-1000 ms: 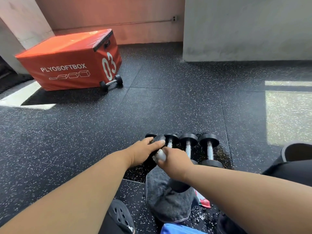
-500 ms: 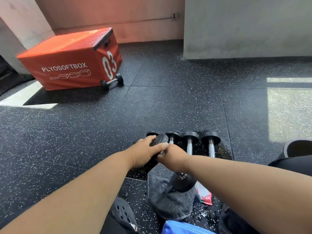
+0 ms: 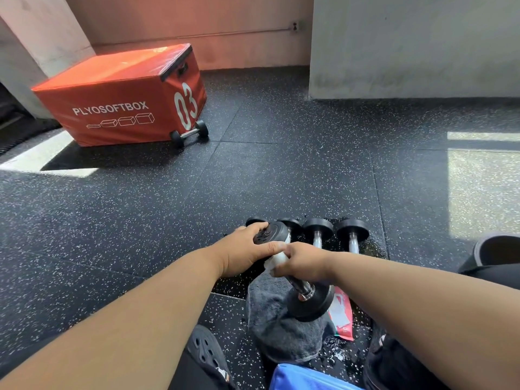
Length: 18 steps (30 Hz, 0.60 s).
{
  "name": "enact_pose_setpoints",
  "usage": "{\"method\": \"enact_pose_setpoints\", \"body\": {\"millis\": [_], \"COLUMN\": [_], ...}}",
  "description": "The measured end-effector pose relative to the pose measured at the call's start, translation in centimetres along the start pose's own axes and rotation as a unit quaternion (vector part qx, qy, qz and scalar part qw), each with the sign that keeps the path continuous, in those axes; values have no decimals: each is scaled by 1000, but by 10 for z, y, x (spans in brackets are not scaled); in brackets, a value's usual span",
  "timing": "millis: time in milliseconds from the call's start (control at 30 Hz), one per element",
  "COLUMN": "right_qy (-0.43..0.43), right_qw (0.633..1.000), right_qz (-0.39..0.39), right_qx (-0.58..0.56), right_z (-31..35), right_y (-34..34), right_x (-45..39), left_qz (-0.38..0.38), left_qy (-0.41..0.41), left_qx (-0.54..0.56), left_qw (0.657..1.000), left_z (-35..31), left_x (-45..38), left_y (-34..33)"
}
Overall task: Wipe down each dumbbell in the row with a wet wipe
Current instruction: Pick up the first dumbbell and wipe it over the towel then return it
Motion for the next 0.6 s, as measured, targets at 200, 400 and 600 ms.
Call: {"method": "enact_pose_setpoints", "body": {"millis": [200, 400, 600], "right_qy": [35, 31, -6], "right_qw": [998, 992, 969], "right_qz": [-49, -96, -120], "right_qx": [-5, 77, 214], "right_z": [13, 17, 18], "right_y": [3, 1, 0], "right_x": [0, 2, 9], "left_qz": [-6, -9, -6], "left_qy": [3, 3, -4], "left_qx": [14, 22, 24], "left_qw": [1000, 1000, 1000], "left_z": [8, 13, 13], "left_x": [-5, -9, -12], "left_y": [1, 1, 0]}}
Point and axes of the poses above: each hand's wrist, its own x-axis away from the middle knuckle, its own y-axis out of the back of the hand, z = x × y, the point moved 7 cm from there along -x, towards the middle knuckle, and after that the axes turned 10 degrees about z, right-handed, at the moved point
